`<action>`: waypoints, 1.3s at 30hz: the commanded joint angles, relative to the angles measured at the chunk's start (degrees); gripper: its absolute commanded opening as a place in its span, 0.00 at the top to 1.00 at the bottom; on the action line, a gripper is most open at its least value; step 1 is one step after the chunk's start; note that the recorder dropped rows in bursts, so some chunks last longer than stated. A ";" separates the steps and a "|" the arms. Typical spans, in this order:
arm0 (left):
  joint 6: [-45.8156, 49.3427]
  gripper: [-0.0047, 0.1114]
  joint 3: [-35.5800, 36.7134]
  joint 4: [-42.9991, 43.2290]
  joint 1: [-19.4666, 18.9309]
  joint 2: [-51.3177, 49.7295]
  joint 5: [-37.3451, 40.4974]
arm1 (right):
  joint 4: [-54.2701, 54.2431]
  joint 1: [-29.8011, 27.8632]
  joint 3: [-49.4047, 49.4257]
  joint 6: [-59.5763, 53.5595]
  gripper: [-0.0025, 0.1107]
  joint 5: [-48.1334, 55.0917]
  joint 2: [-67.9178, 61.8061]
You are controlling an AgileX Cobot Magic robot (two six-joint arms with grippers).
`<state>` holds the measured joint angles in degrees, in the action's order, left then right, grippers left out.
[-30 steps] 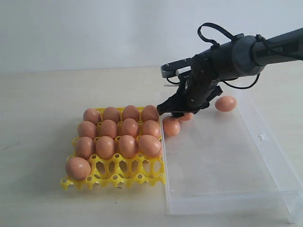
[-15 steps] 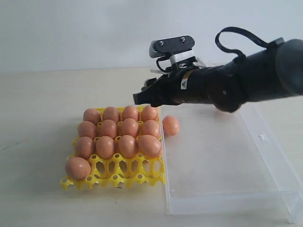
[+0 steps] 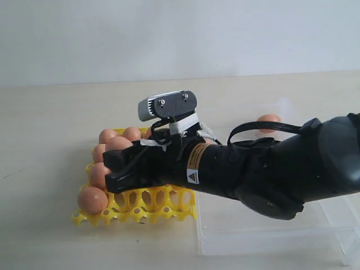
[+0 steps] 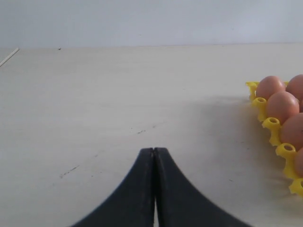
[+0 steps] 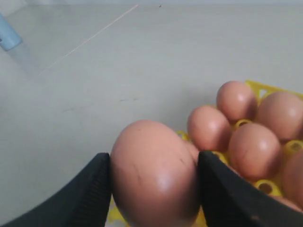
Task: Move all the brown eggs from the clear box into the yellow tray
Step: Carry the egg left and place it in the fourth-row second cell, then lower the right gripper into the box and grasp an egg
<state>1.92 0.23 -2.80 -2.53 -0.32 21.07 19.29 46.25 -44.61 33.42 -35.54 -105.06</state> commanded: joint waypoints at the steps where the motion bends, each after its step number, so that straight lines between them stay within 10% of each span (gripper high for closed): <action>1: -0.31 0.96 -0.23 -0.32 0.29 0.32 -0.80 | 4.18 0.38 0.32 5.75 0.98 -4.01 -2.97; 9: -0.31 0.96 -0.23 -0.32 0.29 0.32 -0.80 | 3.28 0.38 0.19 7.15 0.98 -6.70 -8.45; 17: -0.31 0.96 -0.23 -0.32 0.29 0.32 -0.80 | 3.39 0.26 -3.97 11.88 0.59 -3.60 -11.23; 26: -0.31 0.96 -0.23 -0.32 0.29 0.32 -0.80 | 3.53 0.26 -3.97 11.88 0.44 -3.18 -10.96; 31: -0.31 0.96 -0.23 -0.32 0.29 0.32 -0.80 | 3.55 0.26 -3.97 11.55 0.47 0.72 -5.92; 39: -0.31 0.96 -0.23 -0.32 0.29 0.32 -0.80 | -5.18 -2.38 -6.69 -14.39 0.87 33.85 10.86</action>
<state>1.92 0.23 -2.80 -2.53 -0.32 21.07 18.82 45.78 -49.46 30.14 -14.65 -98.47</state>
